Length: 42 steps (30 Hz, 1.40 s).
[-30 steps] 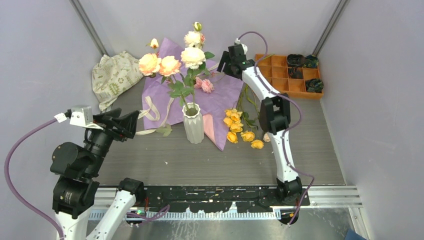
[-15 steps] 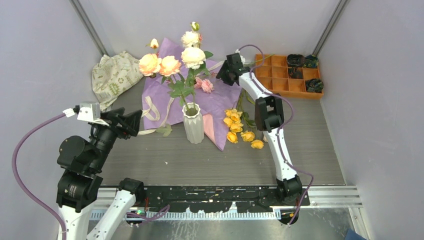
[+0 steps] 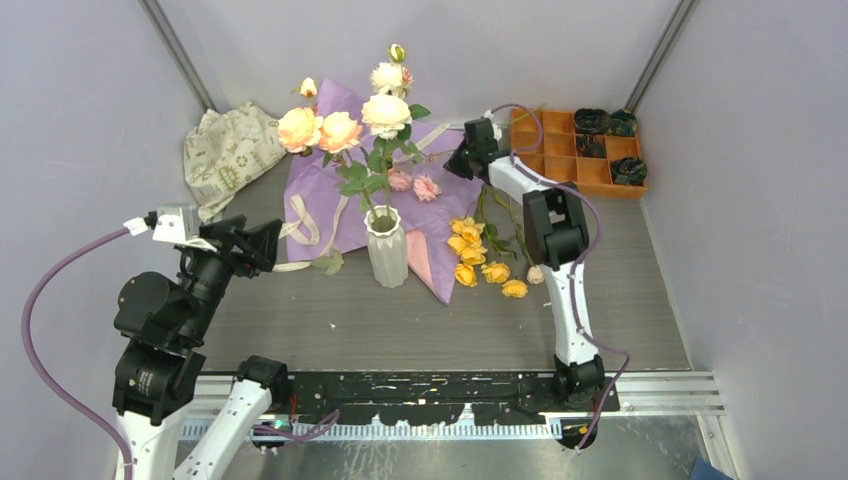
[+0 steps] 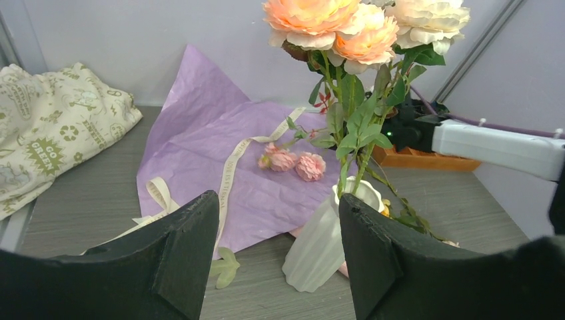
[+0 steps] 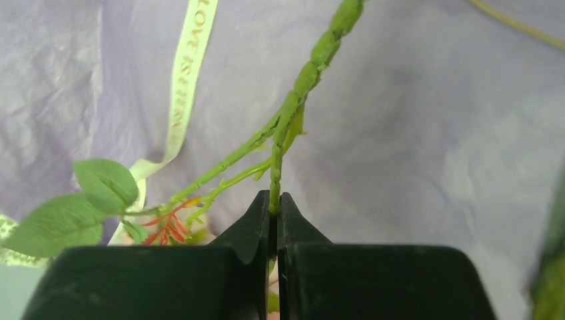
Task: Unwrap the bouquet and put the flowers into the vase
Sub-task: Pick up the fake flower from the wrapping paper, then place the fake flower at the center of the board.
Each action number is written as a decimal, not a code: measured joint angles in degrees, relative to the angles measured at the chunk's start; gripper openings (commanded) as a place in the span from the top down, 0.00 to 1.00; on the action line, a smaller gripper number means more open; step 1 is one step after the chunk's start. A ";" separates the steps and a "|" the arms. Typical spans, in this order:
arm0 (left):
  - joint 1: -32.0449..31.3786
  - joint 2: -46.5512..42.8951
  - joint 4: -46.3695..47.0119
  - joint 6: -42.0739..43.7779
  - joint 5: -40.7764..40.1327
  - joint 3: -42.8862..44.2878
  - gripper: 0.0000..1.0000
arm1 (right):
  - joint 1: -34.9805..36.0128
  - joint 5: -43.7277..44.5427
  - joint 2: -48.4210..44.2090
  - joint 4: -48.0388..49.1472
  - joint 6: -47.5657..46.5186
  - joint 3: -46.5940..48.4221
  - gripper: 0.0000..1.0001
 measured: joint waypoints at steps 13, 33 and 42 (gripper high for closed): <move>0.02 -1.49 -0.13 -0.46 0.07 0.09 0.33 | 3.72 5.25 -35.82 6.29 -5.03 -18.84 0.99; 0.02 -4.07 -0.24 -1.33 2.43 1.11 0.33 | 17.27 27.43 -70.58 -16.81 7.54 -56.41 0.42; 0.00 -5.40 -1.22 -2.05 2.64 2.78 0.33 | 17.31 27.17 -62.86 -30.21 -6.58 -46.49 0.46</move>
